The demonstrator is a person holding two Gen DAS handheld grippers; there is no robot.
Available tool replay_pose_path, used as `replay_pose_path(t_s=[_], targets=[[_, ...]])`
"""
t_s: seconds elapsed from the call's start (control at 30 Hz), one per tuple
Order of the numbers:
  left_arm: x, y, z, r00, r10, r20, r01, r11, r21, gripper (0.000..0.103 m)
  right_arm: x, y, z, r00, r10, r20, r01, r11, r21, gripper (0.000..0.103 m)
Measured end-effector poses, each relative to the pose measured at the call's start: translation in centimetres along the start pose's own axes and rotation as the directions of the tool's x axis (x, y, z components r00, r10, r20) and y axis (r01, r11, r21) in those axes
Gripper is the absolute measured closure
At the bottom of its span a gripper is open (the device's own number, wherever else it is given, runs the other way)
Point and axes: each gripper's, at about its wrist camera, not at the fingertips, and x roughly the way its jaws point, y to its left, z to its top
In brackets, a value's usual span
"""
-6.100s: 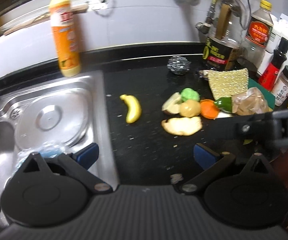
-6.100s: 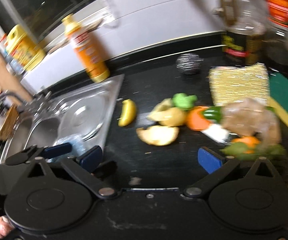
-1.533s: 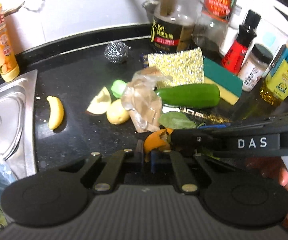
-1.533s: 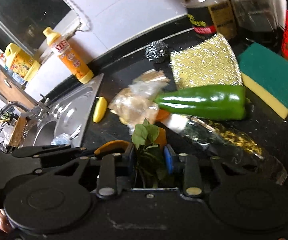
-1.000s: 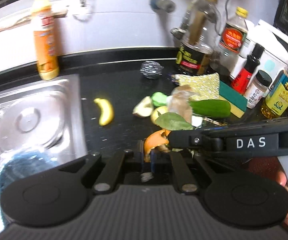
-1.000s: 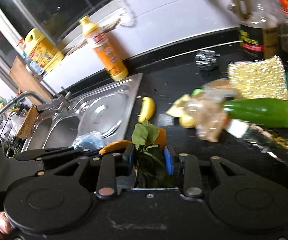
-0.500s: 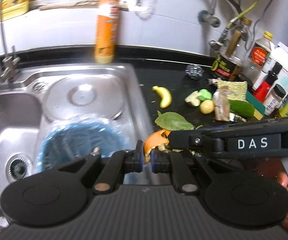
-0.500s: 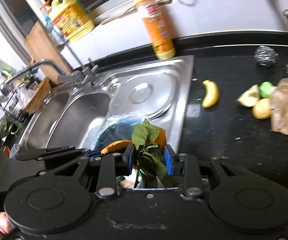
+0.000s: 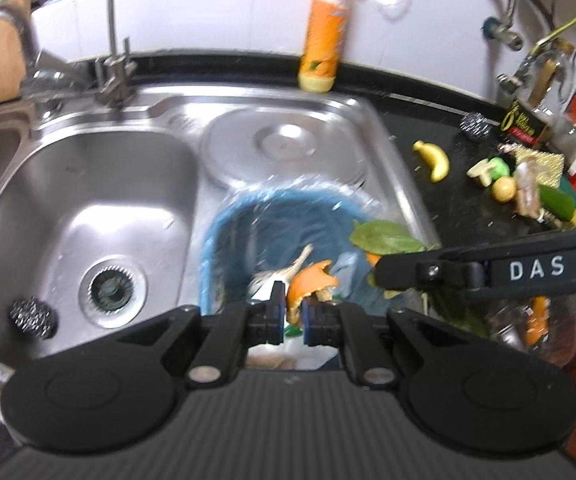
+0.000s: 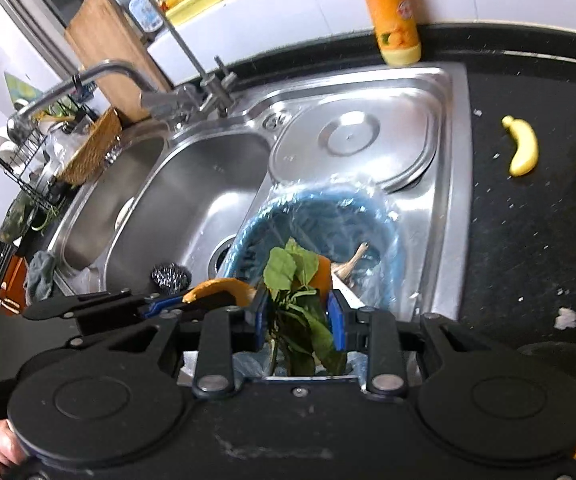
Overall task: Collect trash
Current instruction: 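Carry the orange peel and leaves into the bin and release both, then move both tools back toward the counter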
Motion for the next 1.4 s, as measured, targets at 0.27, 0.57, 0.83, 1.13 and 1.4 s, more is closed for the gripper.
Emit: replay_pose_path(t_s=[0.27,0.57,0.83,1.13,1.4], targets=[[1.8,0.7,-1.4,0.998,0.023,-0.056,-0.022,1.0,0.004,0.094,2.4,0.3,-0.2,0.997,-0.018,-0.07,0.019,1.0,0.006,0.066],[1.4,-1.0,-1.3,0.994,0.105,-0.002,-0.105,0.989,0.1,0.011,1.4,1.2,0.6,1.0,-0.008,-0.011,0.008,1.0,-0.009,0.0],[0.9,-1.6,-0.2,0.998,0.063,0.018,-0.064,0.996,0.066,0.002,-0.1,0.8,1.2,1.0,-0.015,0.008,0.016,1.0,-0.021,0.0],[0.8,-4.2,1.4,0.999,-0.007,0.05,0.004,0.998,0.057,0.001,-2.9,-2.0,1.2,0.998,-0.032,0.054,0.03,0.999,0.041,0.0],[1.3,-9.2,3.2,0.996,-0.066,0.057,0.06,0.993,0.1,0.001,-6.8,-6.8,0.9,0.991,-0.063,0.12,0.046,0.989,0.138,0.0]])
